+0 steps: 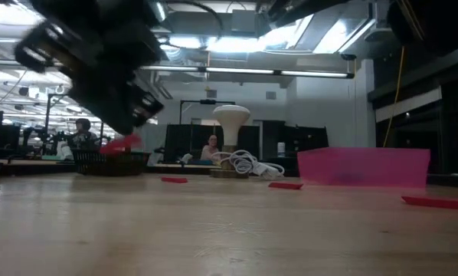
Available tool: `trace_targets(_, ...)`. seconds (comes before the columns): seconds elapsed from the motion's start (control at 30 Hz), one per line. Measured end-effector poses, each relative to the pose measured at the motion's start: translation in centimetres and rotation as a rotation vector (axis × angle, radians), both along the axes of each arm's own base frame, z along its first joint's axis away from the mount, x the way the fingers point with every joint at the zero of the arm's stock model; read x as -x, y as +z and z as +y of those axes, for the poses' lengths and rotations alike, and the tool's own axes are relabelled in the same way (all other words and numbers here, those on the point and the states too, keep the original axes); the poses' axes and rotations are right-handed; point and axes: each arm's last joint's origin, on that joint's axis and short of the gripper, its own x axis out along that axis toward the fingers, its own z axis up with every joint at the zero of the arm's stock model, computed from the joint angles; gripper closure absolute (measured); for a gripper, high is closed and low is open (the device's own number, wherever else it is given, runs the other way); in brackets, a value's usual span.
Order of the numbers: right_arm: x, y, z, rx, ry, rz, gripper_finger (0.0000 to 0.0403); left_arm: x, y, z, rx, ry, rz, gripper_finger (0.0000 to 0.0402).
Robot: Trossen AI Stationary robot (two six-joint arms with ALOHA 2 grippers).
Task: Pick & Place School Supplies
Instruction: Put the red eraser into the red bin
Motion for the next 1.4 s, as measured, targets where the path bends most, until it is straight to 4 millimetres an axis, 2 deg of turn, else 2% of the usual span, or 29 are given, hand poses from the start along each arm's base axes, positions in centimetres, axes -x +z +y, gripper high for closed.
trace_targets(0.27,0.1,0.1,0.1,0.048,-0.009,-0.021,0.0360,4.0,3.3,-3.9,0.051,0.064,0.069,0.0398)
trace_targets(0.37,0.1,0.1,0.0,0.074,-0.011,-0.024,0.0359,5.1,3.9,-4.8,-0.028,0.125,0.044,0.0399)
trace_targets(0.47,0.1,0.2,0.0,0.088,-0.009,-0.023,0.0359,5.1,3.8,-4.9,-0.119,0.259,0.009,0.0387)
trace_targets(0.63,0.1,0.2,0.0,0.092,-0.013,-0.029,0.0359,3.8,2.0,-4.6,-0.120,0.350,0.073,0.0337)
trace_targets(0.87,0.1,0.2,0.1,0.082,-0.015,-0.037,0.0359,2.3,-2.0,-4.1,-0.113,0.459,0.184,0.0271)
trace_targets(1.2,0.1,0.3,0.2,0.082,-0.017,-0.047,0.0359,1.1,-4.2,-4.2,-0.141,0.510,0.200,0.0258)
trace_targets(1.4,0.3,0.2,0.4,0.078,-0.009,-0.044,0.0359,1.1,-4.3,-4.1,-0.157,0.516,0.206,0.0258)
